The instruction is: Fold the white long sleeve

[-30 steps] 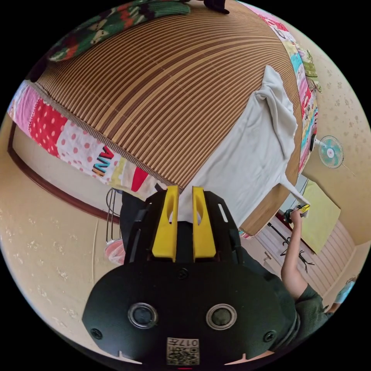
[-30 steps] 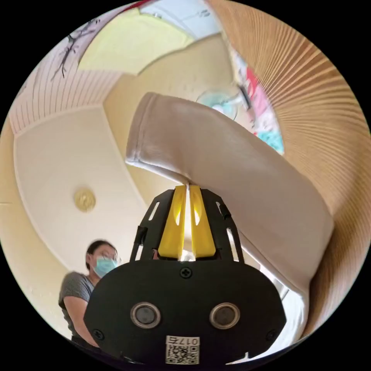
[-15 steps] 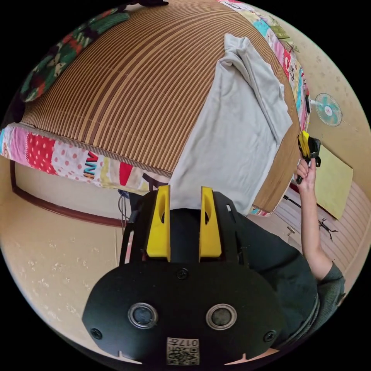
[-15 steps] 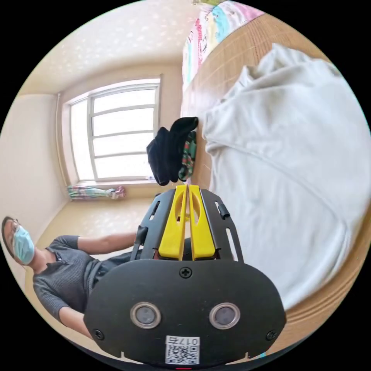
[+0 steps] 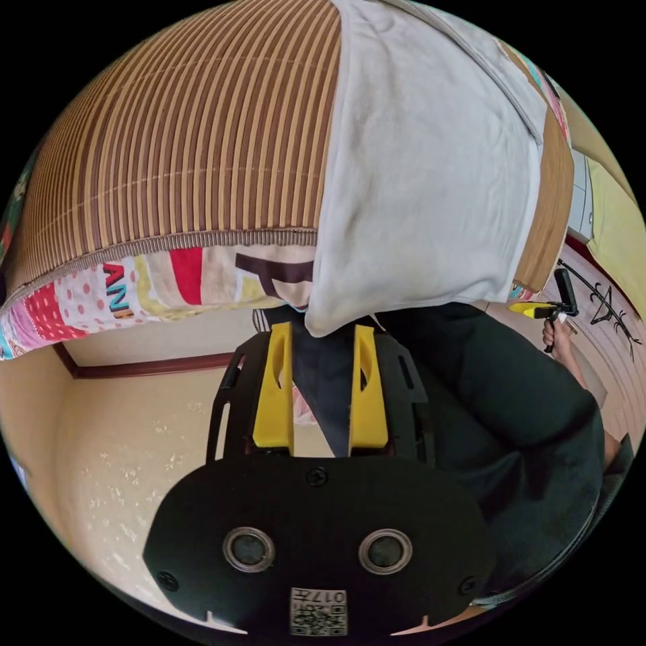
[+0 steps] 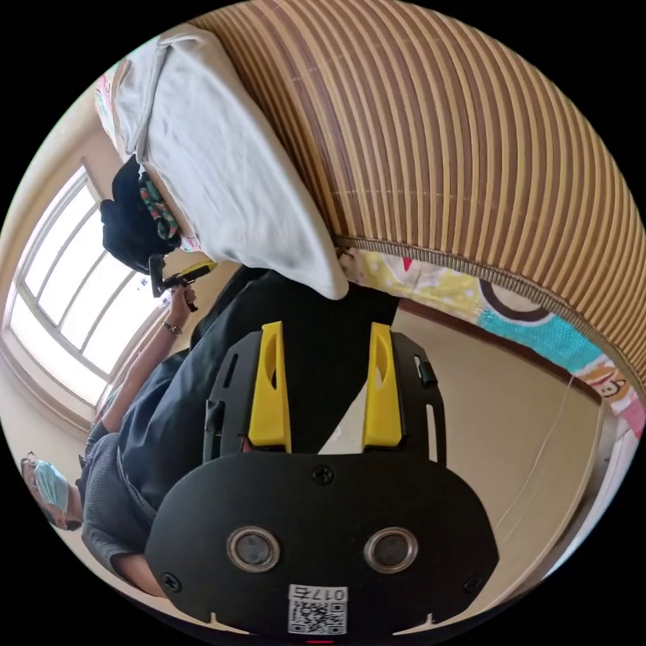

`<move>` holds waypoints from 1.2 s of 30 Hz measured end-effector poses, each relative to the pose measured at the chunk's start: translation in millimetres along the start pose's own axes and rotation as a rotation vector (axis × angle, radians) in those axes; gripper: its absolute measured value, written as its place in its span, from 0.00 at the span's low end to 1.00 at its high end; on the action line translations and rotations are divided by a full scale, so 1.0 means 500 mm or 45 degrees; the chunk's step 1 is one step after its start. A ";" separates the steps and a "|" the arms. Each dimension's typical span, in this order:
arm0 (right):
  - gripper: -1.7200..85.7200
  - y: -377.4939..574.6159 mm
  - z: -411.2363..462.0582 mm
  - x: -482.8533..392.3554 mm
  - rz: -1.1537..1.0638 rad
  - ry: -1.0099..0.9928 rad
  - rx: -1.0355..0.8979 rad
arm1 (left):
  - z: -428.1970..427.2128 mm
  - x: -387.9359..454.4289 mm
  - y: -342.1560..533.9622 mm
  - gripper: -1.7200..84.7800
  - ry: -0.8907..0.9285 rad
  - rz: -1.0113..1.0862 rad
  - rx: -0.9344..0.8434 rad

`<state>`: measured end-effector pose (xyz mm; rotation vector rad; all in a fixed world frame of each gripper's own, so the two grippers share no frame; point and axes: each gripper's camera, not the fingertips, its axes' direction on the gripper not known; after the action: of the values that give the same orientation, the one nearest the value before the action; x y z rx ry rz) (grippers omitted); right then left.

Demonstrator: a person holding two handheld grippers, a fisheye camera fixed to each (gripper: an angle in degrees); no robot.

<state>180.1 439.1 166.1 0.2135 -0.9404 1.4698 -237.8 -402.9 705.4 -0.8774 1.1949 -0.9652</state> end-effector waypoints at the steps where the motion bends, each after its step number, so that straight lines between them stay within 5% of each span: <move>1: 0.20 -0.004 0.001 0.000 -0.008 -0.030 0.014 | 0.006 -0.005 -0.011 0.15 -0.017 0.003 -0.021; 4: 0.19 -0.039 0.010 -0.007 -0.048 -0.161 0.044 | 0.012 -0.017 -0.041 0.09 -0.022 0.031 -0.058; 10: 0.08 -0.064 0.022 -0.006 -0.071 -0.021 -0.037 | 0.014 -0.049 -0.061 0.07 0.108 0.154 -0.244; 12: 0.06 -0.040 0.005 -0.008 -0.225 -0.196 -0.031 | 0.000 -0.058 -0.046 0.07 0.207 0.252 -0.253; 21: 0.05 0.132 -0.122 -0.069 -1.057 -1.271 0.275 | -0.164 -0.130 0.117 0.07 1.376 0.794 0.186; 26: 0.04 0.183 -0.152 -0.154 -1.474 -1.452 0.288 | -0.235 -0.154 0.191 0.07 1.825 1.038 0.631; 29: 0.04 0.134 -0.187 -0.159 -1.372 -1.401 0.522 | -0.238 -0.193 0.149 0.07 1.815 0.776 0.875; 36: 0.04 -0.134 -0.294 -0.125 -0.702 -1.384 1.009 | -0.191 -0.251 -0.059 0.07 1.781 -0.064 0.955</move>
<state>310.3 477.8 58.5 1.8331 -0.9307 1.0699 -348.3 -300.1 760.2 0.5422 1.6829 -1.9948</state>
